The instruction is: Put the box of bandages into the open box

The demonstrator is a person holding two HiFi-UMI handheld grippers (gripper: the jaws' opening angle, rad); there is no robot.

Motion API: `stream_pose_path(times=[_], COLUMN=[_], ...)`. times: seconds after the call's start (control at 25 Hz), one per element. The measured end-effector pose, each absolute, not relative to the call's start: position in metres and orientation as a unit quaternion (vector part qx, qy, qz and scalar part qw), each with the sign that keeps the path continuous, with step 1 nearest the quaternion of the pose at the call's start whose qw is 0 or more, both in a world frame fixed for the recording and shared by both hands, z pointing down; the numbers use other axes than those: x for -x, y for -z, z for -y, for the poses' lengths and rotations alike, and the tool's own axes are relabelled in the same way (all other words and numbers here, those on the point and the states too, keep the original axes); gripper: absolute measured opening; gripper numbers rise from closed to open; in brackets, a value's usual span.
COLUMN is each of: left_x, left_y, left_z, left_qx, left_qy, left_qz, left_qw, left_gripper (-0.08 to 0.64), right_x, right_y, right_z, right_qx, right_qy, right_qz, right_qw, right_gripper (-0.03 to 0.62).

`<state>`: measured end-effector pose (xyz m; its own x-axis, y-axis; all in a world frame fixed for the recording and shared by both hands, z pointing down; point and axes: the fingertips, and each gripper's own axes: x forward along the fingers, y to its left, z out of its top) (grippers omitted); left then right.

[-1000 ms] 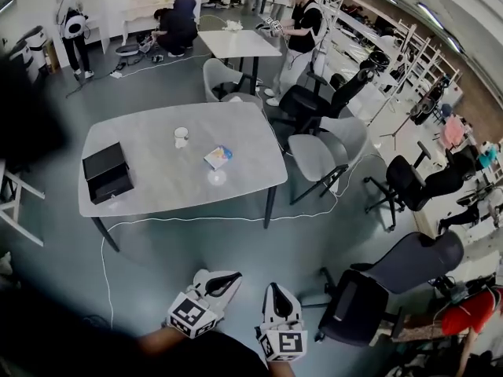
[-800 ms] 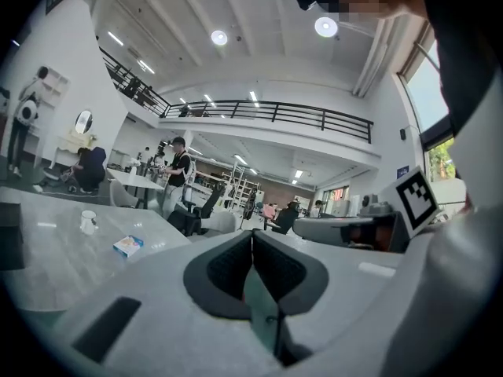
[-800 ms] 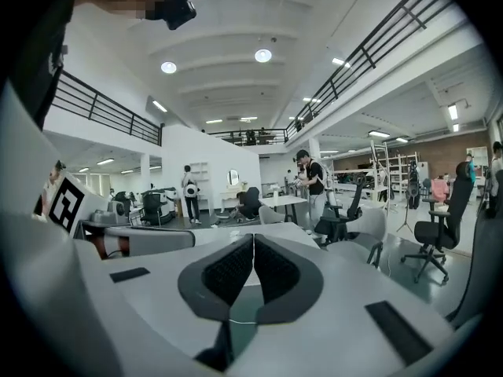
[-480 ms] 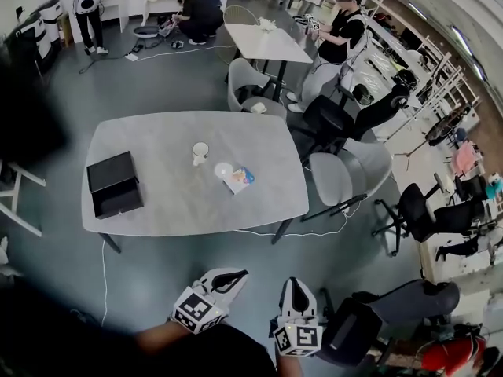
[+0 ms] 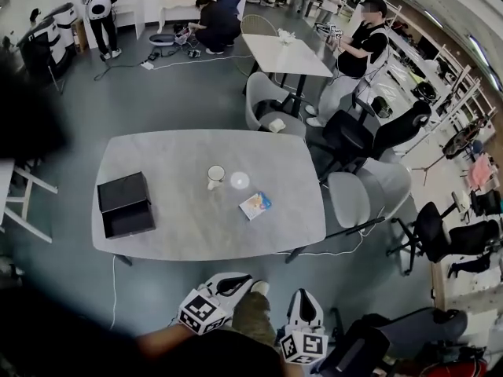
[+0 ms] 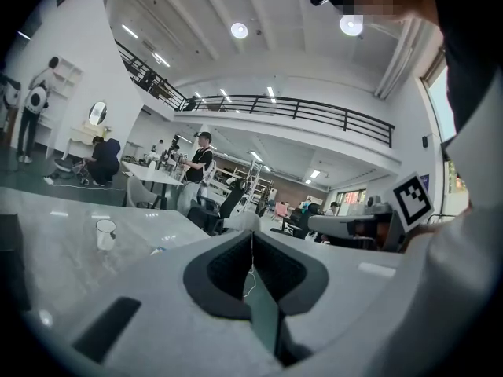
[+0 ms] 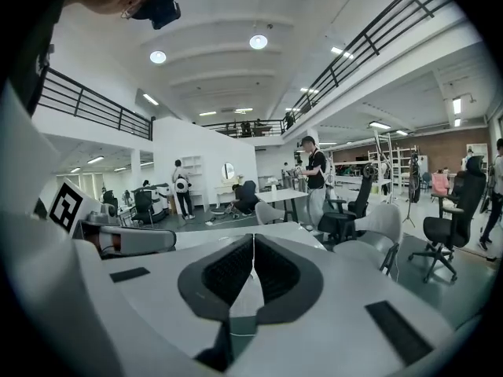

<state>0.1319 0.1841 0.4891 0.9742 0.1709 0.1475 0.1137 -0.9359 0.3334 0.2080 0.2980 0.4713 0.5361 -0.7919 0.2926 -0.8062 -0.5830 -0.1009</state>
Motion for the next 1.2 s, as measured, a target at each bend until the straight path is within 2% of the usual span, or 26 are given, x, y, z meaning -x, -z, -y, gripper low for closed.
stream_pose_path(times=[0.24, 0.52, 0.88, 1.16, 1.2], left_x=[-0.16, -0.222, -0.302, -0.341, -0.345], left_y=[-0.508, -0.532, -0.611, -0.659, -0.668], left_z=[-0.15, -0.104, -0.055, -0.035, -0.032], left_qx=[-0.981, -0.979, -0.966, -0.948, -0.945], left_qy=[-0.105, -0.128, -0.196, -0.257, -0.269], left_qz=[-0.04, 0.003, 0.038, 0.07, 0.075], left_qw=[0.159, 0.161, 0.163, 0.172, 0.172], left_gripper=[0.017, 0.018, 0.018, 0.021, 0.042], right_x=[-0.248, -0.33, -0.44, -0.469, -0.473], right_y=[-0.475, -0.492, -0.508, -0.528, -0.53], right_z=[-0.257, -0.197, -0.138, -0.108, -0.103], right_qx=[-0.862, -0.834, -0.795, -0.751, -0.745], right_qy=[-0.141, -0.151, -0.166, -0.204, -0.207], right_qz=[0.487, 0.531, 0.584, 0.628, 0.634], right_qw=[0.021, 0.016, 0.022, 0.023, 0.02], right_gripper=[0.012, 0.012, 0.012, 0.012, 0.012])
